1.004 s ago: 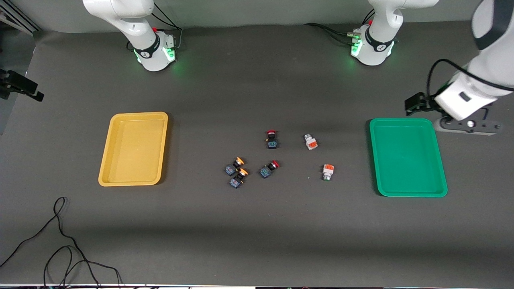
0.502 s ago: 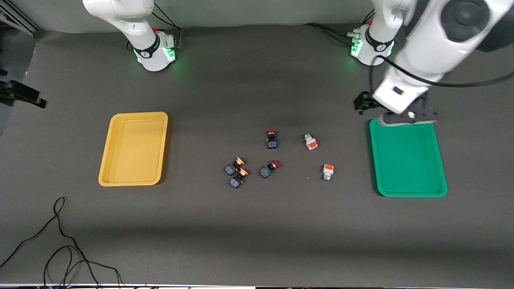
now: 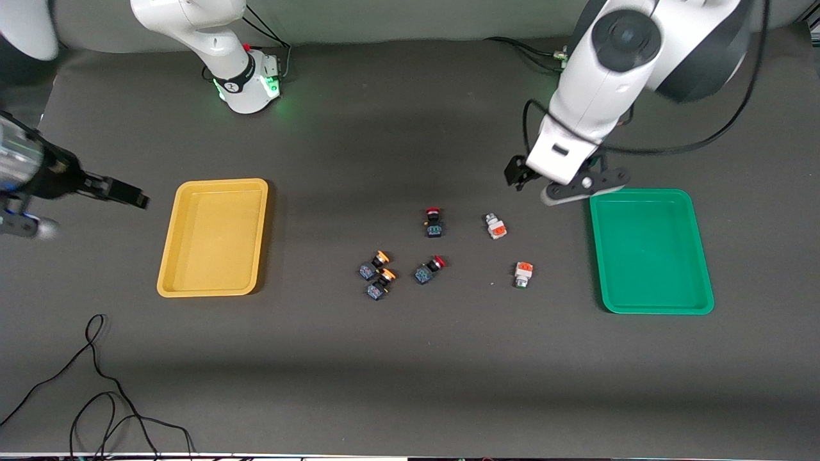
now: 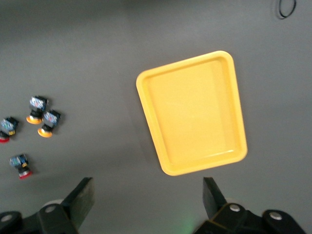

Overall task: Place green and yellow buttons in trays
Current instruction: 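Move the left gripper to a white-orange button while the right gripper advances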

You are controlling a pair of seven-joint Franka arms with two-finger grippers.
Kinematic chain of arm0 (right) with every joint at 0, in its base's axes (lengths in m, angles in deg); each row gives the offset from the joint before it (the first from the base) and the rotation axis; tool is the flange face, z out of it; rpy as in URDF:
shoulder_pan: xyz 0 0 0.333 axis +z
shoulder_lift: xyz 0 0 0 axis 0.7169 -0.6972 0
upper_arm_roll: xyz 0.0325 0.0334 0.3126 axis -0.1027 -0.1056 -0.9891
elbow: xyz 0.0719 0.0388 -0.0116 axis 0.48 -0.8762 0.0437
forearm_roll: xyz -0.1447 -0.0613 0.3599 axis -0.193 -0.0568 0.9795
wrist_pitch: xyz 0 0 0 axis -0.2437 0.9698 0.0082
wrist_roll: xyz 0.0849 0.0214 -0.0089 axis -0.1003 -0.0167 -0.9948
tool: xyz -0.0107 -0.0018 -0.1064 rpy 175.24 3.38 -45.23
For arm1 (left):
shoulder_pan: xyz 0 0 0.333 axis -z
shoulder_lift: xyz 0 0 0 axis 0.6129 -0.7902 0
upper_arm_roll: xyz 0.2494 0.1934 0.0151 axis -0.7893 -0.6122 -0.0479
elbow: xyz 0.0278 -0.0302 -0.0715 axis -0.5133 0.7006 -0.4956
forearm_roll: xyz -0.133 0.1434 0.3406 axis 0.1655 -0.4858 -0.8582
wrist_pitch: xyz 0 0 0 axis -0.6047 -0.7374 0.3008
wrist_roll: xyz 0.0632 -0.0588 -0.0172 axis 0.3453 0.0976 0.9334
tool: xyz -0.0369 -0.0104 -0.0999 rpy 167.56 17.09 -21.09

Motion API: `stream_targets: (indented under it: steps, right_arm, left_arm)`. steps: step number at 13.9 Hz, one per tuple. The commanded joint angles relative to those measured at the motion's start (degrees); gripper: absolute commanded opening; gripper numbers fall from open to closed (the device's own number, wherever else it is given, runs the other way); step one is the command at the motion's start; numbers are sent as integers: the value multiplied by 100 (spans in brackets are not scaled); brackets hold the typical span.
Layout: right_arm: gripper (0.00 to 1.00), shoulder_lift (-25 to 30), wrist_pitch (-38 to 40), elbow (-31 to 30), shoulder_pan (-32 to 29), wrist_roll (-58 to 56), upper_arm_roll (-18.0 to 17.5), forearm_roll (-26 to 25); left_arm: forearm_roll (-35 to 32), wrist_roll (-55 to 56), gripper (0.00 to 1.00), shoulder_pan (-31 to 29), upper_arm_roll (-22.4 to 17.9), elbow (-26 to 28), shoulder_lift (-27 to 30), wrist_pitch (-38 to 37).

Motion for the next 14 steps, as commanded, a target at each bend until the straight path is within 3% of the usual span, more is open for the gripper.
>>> stream_targets:
  steps: [1, 5, 14]
  right_arm:
    - [99, -495, -281, 325, 279, 579, 52, 76]
    - [100, -988, -809, 316, 657, 1546, 52, 260]
    - [100, -2077, -1942, 316, 1563, 3207, 52, 340]
  left_arm:
    - [89, 130, 100, 161, -86, 747, 17, 697]
    - [98, 148, 100, 152, -86, 1732, -263, 2014]
    - [89, 429, 100, 372, -86, 1804, -2039, 3738]
